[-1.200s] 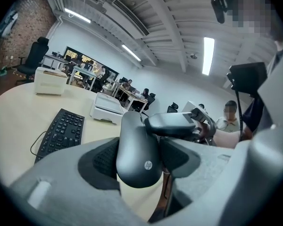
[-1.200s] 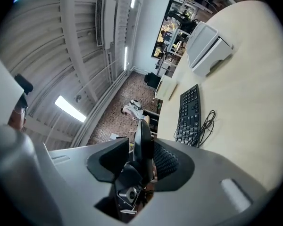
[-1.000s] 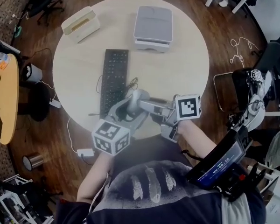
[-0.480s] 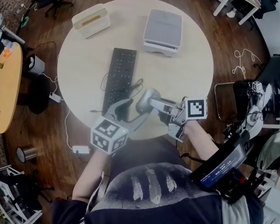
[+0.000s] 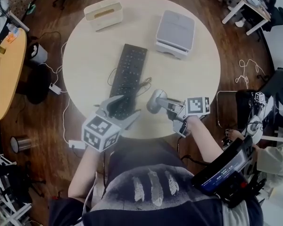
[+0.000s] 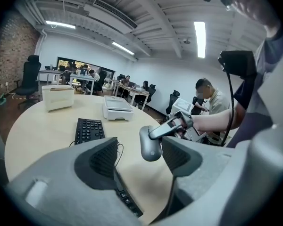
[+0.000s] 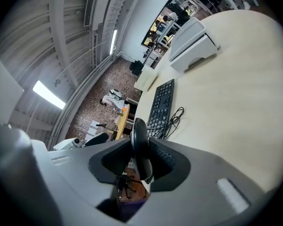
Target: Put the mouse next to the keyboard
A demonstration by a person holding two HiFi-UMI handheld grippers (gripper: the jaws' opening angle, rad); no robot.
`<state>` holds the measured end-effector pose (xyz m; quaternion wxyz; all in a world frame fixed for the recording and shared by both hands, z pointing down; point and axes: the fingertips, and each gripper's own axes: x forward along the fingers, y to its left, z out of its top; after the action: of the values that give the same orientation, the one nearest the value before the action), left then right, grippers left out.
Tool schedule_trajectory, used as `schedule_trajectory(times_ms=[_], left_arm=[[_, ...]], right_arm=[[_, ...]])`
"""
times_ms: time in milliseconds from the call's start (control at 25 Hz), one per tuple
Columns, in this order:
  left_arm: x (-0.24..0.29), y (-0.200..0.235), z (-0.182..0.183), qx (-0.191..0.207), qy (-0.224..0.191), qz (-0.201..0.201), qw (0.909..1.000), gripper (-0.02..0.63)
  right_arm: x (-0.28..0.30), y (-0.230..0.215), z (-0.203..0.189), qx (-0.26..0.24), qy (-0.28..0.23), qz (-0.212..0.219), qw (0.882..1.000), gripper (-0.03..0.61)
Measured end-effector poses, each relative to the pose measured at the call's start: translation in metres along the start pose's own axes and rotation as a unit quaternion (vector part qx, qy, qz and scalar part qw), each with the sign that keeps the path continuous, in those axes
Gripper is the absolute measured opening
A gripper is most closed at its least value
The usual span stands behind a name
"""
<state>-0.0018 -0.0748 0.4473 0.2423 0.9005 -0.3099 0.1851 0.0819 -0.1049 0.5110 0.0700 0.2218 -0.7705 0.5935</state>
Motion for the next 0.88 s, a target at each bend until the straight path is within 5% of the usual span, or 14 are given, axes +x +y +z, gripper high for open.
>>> schedule_trajectory(times_ms=[760, 880], left_arm=[[-0.030, 0.022, -0.004, -0.027, -0.021, 0.050, 0.9982, 0.293], [-0.032, 0.022, -0.003, -0.021, -0.028, 0.053, 0.9980, 0.200]], right_arm=[[0.041, -0.082, -0.023, -0.006, 0.063, -0.102, 0.993, 0.115], [0.040, -0.088, -0.020, -0.015, 0.053, -0.116, 0.992, 0.115]])
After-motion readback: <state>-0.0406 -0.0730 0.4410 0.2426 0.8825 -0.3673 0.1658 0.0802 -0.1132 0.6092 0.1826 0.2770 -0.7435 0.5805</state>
